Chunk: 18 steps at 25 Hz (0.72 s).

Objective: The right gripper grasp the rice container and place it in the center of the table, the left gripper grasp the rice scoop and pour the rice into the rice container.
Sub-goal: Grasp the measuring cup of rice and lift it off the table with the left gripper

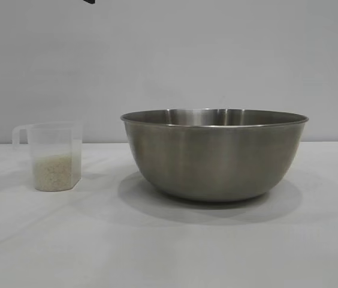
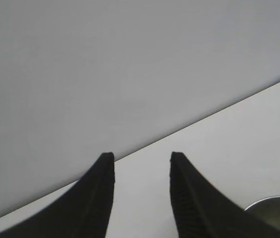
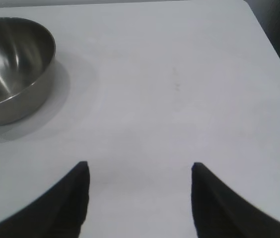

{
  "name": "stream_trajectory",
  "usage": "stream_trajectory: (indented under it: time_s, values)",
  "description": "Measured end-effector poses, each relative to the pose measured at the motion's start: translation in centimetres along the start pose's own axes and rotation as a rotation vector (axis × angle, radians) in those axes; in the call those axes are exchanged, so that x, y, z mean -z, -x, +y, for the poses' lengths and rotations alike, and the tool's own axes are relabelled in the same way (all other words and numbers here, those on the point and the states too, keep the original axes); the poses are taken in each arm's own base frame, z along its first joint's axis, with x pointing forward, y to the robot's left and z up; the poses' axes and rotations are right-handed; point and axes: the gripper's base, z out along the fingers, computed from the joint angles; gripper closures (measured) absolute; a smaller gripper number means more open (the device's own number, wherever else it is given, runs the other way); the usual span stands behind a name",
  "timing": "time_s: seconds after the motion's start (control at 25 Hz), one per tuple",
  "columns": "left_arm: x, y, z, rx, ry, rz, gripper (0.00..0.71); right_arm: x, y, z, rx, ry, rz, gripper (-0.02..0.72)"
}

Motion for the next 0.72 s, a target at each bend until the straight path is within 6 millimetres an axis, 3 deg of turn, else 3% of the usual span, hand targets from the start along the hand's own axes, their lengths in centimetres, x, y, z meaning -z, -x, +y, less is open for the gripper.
stream_trajectory:
  time_s: [0.16,0.4,0.48,0.72]
  values:
    - [0.9,-1.0,0.7,0.050,0.106,0.138,0.492,0.0,0.0,0.0,0.000,0.000,0.000,0.322]
    - [3.3,-2.0,0.2,0.080,0.237,0.072,0.492,0.0,0.0,0.0,0.000,0.000,0.000,0.322]
    - [4.1,-3.1,-0.3,0.066,0.213,0.062,0.492,0.0,0.0,0.0,0.000,0.000,0.000,0.322]
    - [6.4,-9.2,-0.9,0.136,0.074,-0.006,0.492,0.0,0.0,0.0,0.001,-0.002,0.000,0.322]
